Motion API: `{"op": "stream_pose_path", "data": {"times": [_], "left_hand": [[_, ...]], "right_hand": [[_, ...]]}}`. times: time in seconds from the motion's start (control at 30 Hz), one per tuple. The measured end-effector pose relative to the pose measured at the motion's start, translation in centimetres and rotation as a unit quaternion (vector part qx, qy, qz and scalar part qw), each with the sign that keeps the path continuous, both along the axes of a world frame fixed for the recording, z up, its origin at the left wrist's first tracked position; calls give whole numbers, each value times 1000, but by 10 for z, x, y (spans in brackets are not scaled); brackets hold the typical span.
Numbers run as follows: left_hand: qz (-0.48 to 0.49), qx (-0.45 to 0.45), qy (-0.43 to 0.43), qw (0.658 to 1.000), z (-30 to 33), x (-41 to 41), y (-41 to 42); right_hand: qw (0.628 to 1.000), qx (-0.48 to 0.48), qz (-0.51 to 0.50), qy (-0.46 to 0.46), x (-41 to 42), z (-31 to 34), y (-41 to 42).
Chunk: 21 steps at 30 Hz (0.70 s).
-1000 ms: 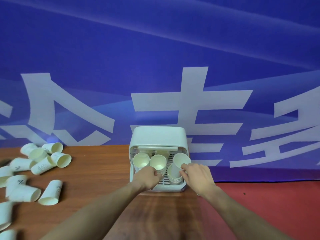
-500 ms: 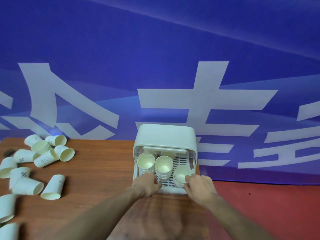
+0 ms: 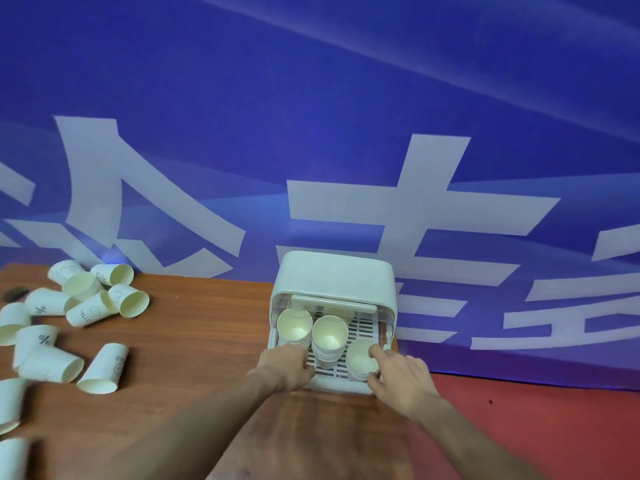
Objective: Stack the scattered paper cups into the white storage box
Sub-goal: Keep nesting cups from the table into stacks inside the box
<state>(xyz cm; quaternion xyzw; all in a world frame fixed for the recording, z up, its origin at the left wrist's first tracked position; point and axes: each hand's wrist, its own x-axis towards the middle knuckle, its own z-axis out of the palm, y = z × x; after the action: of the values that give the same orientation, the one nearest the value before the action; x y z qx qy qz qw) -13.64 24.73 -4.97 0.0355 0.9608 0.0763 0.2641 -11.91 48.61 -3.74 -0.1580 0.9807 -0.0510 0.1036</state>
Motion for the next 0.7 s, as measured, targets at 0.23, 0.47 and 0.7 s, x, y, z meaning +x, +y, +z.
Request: {"op": "stream_pose_path", "data": {"times": [0.23,0.47,0.7], "left_hand": [[-25,-28,93,995,28,18,-32],[15,-42,124,991,43,48,-94],[74,-51,105,990,48,78,-173]], "right_hand": [[997,-29,55,46,7,38,-46],[994,-43,91,49,17,58,-119],[991,-24,130,34,29,62,-188]]}}
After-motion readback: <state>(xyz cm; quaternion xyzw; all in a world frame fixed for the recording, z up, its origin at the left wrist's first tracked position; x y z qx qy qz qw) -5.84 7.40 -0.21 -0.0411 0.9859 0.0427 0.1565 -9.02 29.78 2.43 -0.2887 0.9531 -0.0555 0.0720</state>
